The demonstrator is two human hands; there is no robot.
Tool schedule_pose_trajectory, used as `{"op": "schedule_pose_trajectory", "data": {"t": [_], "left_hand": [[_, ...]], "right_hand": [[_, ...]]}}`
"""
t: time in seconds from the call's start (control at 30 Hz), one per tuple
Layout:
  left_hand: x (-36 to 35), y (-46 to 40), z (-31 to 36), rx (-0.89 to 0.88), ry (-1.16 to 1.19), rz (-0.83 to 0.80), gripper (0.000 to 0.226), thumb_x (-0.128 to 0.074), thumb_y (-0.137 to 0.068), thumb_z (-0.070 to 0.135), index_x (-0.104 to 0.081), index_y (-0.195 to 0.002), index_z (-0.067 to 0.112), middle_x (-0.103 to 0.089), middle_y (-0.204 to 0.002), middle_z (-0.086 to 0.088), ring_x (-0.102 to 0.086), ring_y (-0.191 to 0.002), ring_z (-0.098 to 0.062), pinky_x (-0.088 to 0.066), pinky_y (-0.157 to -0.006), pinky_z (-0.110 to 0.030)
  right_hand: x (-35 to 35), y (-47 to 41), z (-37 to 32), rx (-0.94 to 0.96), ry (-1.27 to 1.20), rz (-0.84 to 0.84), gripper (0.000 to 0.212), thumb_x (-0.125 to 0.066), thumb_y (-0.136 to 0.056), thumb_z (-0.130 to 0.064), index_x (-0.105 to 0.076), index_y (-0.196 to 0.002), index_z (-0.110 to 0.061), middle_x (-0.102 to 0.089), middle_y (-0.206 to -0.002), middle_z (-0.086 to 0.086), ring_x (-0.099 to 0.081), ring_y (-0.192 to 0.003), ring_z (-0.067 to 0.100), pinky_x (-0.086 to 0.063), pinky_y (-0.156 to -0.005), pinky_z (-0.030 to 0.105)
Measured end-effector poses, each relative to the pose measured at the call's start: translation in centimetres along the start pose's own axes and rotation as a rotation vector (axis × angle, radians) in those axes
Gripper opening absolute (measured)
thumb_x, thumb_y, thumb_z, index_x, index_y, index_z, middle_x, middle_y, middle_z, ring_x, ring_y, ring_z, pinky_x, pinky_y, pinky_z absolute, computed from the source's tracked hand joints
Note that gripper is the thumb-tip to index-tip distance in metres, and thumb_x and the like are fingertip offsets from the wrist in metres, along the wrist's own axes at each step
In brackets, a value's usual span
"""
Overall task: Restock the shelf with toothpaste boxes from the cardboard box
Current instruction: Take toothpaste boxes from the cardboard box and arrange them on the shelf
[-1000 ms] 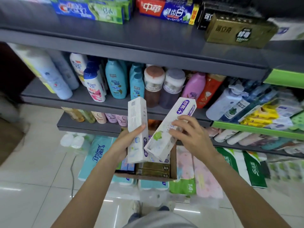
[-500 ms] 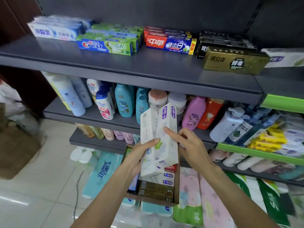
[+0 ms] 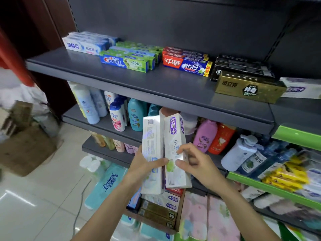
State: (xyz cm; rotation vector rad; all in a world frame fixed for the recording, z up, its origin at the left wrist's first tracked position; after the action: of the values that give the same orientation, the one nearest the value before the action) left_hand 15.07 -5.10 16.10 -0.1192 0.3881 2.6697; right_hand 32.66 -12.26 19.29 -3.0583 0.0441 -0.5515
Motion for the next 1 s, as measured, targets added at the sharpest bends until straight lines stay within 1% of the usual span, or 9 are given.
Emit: {"op": "schedule_pose_trajectory", "data": {"t": [0.1,0.23,0.3,0.43,0.6,0.7,0.77,0.9,1.0], "left_hand": [[0.6,0.2,-0.3,0.012,-0.06,0.042,0.08,-0.087,-0.06,0.017,-0.04,-0.124,0.025,-0.065,-0.113,0.002,-0.064,-0.102,-0.018,-0.052,-0.09,-0.043],[1.7,0.4,1.1,-0.053,-0.203,-0.071,0.08,-0.087,-0.055,0.021,-0.034,-0.114,0.033,-0.057,-0.116,0.003,-0.063,-0.1,-0.014,-0.055,-0.076,-0.03],[1.3,0.6,2.5,-0.109,-0.266,-0.186,0.077,-0.089,-0.052,0.028,-0.036,-0.108,0.033,-0.059,-0.111,0.004,-0.065,-0.091,-0.008,-0.055,-0.068,-0.024],[-1.4,-0.1,5.6,-0.188,-0.309,-0.303,0.062,-0.081,-0.058,0.03,-0.042,-0.106,0.036,-0.064,-0.106,0.007,-0.066,-0.087,-0.01,-0.052,-0.067,-0.023],[-7.0,-1.1,8.3,-0.218,-0.327,-0.423,0.057,-0.073,-0.062,0.034,-0.056,-0.116,0.034,-0.069,-0.105,0.005,-0.068,-0.085,-0.013,-0.052,-0.067,-0.026],[-10.9,-1.5,9.2,-0.232,-0.304,-0.456,0.044,-0.072,-0.078,0.022,-0.059,-0.12,0.025,-0.069,-0.108,0.001,-0.066,-0.079,-0.004,-0.049,-0.064,-0.015],[-13.3,-1.6,10.0,-0.188,-0.279,-0.467,0.034,-0.06,-0.089,0.023,-0.057,-0.122,0.024,-0.07,-0.106,-0.003,-0.066,-0.072,-0.005,-0.049,-0.062,-0.019],[-18.2,-1.7,10.9,-0.012,-0.153,-0.495,0.022,-0.045,-0.096,0.033,-0.058,-0.113,0.027,-0.072,-0.076,0.001,-0.067,-0.058,-0.012,-0.053,-0.055,-0.027],[-21.4,-1.4,11.3,0.074,-0.01,-0.451,0.03,-0.047,-0.094,0.035,-0.061,-0.11,0.013,-0.072,-0.081,-0.008,-0.067,-0.06,-0.018,-0.055,-0.054,-0.026]], "right_hand": [[0.8,1.2,0.2,-0.029,0.046,0.02,0.027,-0.066,-0.086,-0.021,-0.053,-0.097,-0.042,-0.066,-0.102,0.001,-0.067,-0.089,0.026,-0.053,-0.075,0.048],[3.1,4.6,-0.2,-0.082,0.047,0.232,0.063,-0.066,-0.082,0.001,-0.042,-0.113,-0.048,-0.067,-0.103,-0.01,-0.066,-0.09,0.003,-0.051,-0.073,0.017],[4.4,6.7,-0.7,-0.085,0.041,0.392,0.065,-0.071,-0.075,-0.002,-0.043,-0.113,-0.047,-0.068,-0.098,-0.013,-0.066,-0.087,0.0,-0.048,-0.07,0.011],[7.4,10.4,-2.4,-0.03,0.05,0.73,0.052,-0.076,-0.076,-0.008,-0.052,-0.112,-0.035,-0.069,-0.095,-0.018,-0.067,-0.084,0.0,-0.052,-0.065,0.017],[13.3,13.5,-4.5,-0.039,0.428,0.997,0.049,-0.074,-0.08,-0.024,-0.055,-0.125,-0.022,-0.064,-0.106,-0.004,-0.059,-0.088,0.007,-0.046,-0.071,0.015],[18.8,14.2,-4.8,-0.032,0.806,1.012,0.051,-0.071,-0.083,-0.027,-0.053,-0.13,-0.02,-0.06,-0.125,-0.002,-0.058,-0.105,0.019,-0.043,-0.086,0.033],[23.1,13.6,-4.3,-0.054,1.005,0.976,0.052,-0.069,-0.083,-0.026,-0.051,-0.132,-0.02,-0.059,-0.128,0.004,-0.057,-0.11,0.029,-0.043,-0.088,0.041],[32.0,11.1,-2.4,-0.14,1.248,0.819,0.05,-0.07,-0.08,-0.023,-0.054,-0.127,-0.018,-0.064,-0.113,0.012,-0.051,-0.103,0.037,-0.041,-0.086,0.046],[37.1,9.0,-0.8,-0.171,1.329,0.668,0.047,-0.069,-0.082,-0.024,-0.054,-0.127,-0.018,-0.063,-0.118,0.011,-0.049,-0.105,0.038,-0.038,-0.087,0.045]]}}
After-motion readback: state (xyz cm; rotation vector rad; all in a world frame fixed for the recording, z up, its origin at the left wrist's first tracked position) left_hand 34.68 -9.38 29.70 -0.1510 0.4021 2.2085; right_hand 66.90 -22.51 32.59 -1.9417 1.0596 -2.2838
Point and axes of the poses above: each hand's wrist, its own y-axis away from the middle knuckle, its own x-axis out of the back of the hand, z = x × y, the point moved 1 cm from there along -y, towards the middle knuckle
